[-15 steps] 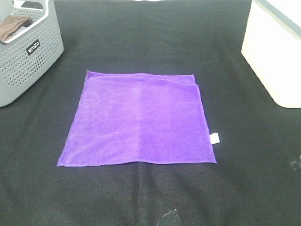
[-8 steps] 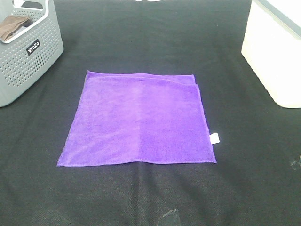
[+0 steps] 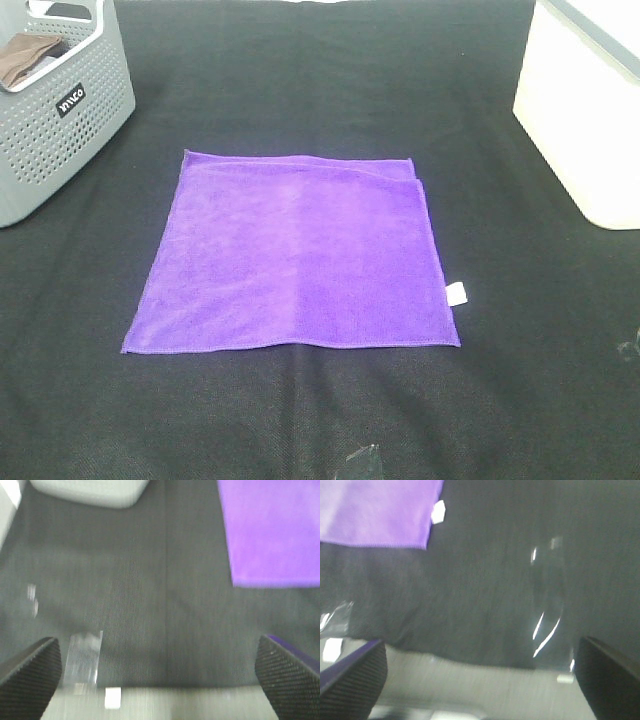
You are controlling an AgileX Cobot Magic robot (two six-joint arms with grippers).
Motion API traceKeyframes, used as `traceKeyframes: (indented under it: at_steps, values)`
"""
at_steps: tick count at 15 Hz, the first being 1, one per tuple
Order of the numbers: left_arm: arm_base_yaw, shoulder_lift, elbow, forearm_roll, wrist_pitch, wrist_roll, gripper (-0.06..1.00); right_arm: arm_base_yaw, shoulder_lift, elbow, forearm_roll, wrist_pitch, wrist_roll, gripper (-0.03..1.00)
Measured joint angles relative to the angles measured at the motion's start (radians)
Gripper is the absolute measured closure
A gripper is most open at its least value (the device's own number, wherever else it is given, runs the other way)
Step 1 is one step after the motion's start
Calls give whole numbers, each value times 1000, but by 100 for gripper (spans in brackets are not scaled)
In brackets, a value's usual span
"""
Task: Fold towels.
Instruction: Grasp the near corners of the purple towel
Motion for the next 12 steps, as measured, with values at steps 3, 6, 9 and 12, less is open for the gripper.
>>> traceKeyframes:
  at_steps: [3,6,9,12]
  values:
    - [0,411,-176,10,-1,-20,-3,0,474,-218,107,-38,-69,1]
    - [0,661,-240,-18,-7,49,-3,-1,782,-347,223,-146,-192,1]
    - [0,796,-240,-230,-55,219,-3,-166,908,-361,388,-162,-357,2]
    - [0,991,-241,-449,-146,419,-3,-384,1068,-364,744,-90,-700,2]
